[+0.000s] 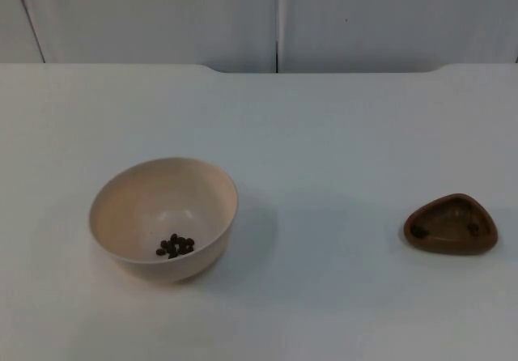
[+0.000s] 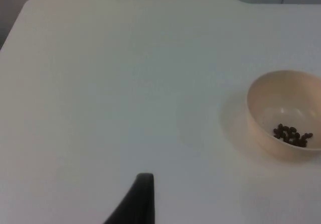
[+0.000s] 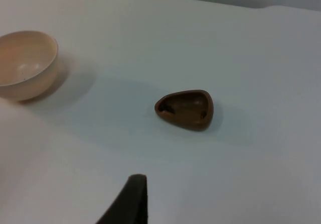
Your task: Pick up the bowl with the left hand and pour the coffee beans from the cup into the bowl with the right hand.
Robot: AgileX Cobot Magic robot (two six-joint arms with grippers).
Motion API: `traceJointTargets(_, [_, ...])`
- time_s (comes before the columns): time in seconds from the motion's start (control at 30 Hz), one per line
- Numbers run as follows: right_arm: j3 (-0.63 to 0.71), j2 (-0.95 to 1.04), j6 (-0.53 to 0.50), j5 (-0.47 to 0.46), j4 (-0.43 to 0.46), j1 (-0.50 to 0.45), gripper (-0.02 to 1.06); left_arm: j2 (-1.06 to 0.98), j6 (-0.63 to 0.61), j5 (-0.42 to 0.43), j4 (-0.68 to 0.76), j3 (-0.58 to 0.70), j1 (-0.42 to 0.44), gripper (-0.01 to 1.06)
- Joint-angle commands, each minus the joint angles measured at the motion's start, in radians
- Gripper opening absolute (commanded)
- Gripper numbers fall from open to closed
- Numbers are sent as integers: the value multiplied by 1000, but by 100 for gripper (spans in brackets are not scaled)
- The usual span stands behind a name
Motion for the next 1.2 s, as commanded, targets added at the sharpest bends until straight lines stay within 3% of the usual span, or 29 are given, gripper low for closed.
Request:
traceJointTargets(0.0, [9,-2,-5,-6,-3,-5,105,-5,-5,1,-8,4,1,105])
traceJointTargets(0.73, [9,-2,-3,-6,1,-9,105,-5,-5,1,-8,4,1,105])
traceJointTargets(0.83, [9,-2,-3,-6,1,-33,105,-5,-5,1,-8,4,1,105])
traceJointTargets(1.0, [9,-2,-3,-7,1,-167,105,-5,-5,1,-8,4,1,105])
traceJointTargets(1.17, [9,-2,-3,-7,1,-241,105,-5,-5,1,-8,4,1,105])
